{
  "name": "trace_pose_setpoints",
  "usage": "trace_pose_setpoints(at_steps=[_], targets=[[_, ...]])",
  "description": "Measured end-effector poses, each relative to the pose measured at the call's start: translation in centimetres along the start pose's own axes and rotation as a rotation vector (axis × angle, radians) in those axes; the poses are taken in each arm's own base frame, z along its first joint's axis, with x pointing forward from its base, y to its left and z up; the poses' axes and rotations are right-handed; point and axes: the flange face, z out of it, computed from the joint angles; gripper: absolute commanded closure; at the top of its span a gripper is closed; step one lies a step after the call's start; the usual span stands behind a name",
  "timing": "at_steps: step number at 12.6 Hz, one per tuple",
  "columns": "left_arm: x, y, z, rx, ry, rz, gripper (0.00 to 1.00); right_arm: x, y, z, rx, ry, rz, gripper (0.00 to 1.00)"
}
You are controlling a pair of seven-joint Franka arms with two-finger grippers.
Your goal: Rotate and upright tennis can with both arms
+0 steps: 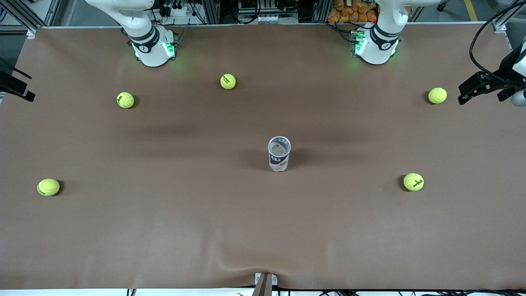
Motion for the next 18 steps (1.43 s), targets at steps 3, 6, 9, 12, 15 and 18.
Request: trace_pose_setpoints(at_steps=[3, 6, 9, 12, 15, 18], targets=[[0.4, -0.2, -0.1, -0.003, 0.035, 0.012, 0.0, 0.0, 0.0, 0.0, 0.0, 0.0, 0.0, 0.0], [0.5, -0.5, -0.6, -0.024, 0.046, 0.002, 0.0, 0.0, 0.0, 0.0, 0.0, 0.0, 0.0, 0.0], [0.6, -2.8, -0.4, -0.054, 0.043, 0.001, 0.0, 0.0, 0.0, 0.0, 0.0, 0.0, 0.0, 0.0], [0.6, -2.8, -0.4, -0.058, 0.043, 0.007, 0.0, 0.0, 0.0, 0.0, 0.0, 0.0, 0.0, 0.0], [0.6, -2.7, -0.4, -0.059, 0.043, 0.009, 0.0, 0.0, 0.0, 0.0, 0.0, 0.0, -0.001, 0.0], [0.6, -2.6, -0.5, -0.059, 0.045, 0.012, 0.0, 0.0, -0.1, 0.0, 0.0, 0.0, -0.002, 0.0]])
